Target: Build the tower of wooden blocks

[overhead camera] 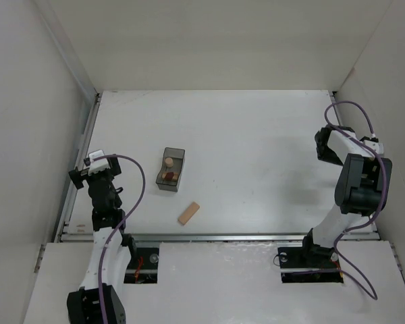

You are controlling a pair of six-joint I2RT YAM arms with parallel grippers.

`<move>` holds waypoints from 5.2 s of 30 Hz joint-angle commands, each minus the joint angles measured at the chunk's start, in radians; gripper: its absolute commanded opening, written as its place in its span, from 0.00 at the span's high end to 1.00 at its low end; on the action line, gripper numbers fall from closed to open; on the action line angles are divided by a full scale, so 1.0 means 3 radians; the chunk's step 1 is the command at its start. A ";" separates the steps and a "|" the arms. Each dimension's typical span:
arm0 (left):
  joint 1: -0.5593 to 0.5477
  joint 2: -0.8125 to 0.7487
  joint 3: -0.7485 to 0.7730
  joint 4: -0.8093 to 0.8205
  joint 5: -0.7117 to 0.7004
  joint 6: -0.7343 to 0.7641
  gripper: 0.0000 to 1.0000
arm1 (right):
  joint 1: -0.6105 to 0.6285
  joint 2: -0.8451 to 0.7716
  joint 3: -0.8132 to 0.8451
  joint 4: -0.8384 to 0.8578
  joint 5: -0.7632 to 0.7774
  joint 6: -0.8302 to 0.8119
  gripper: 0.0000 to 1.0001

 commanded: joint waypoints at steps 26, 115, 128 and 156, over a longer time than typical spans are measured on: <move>0.0012 0.0082 0.0037 0.0156 -0.0078 -0.0001 0.00 | 0.0101 0.0036 0.0197 -0.0197 0.0118 -0.0183 0.00; -0.3126 0.3513 0.2706 -0.2865 -0.1783 0.0812 0.93 | 0.2254 -0.0823 0.0238 0.2871 -0.2746 -0.5143 0.00; -0.2898 0.2986 0.3579 -0.4032 -0.0085 0.0336 0.10 | 0.2254 -0.0884 0.0136 0.2871 -0.2776 -0.5081 0.00; -0.1665 0.3968 0.4337 -0.4426 0.1660 0.0392 0.39 | 0.2315 -0.0884 0.0105 0.2810 -0.2745 -0.5189 0.00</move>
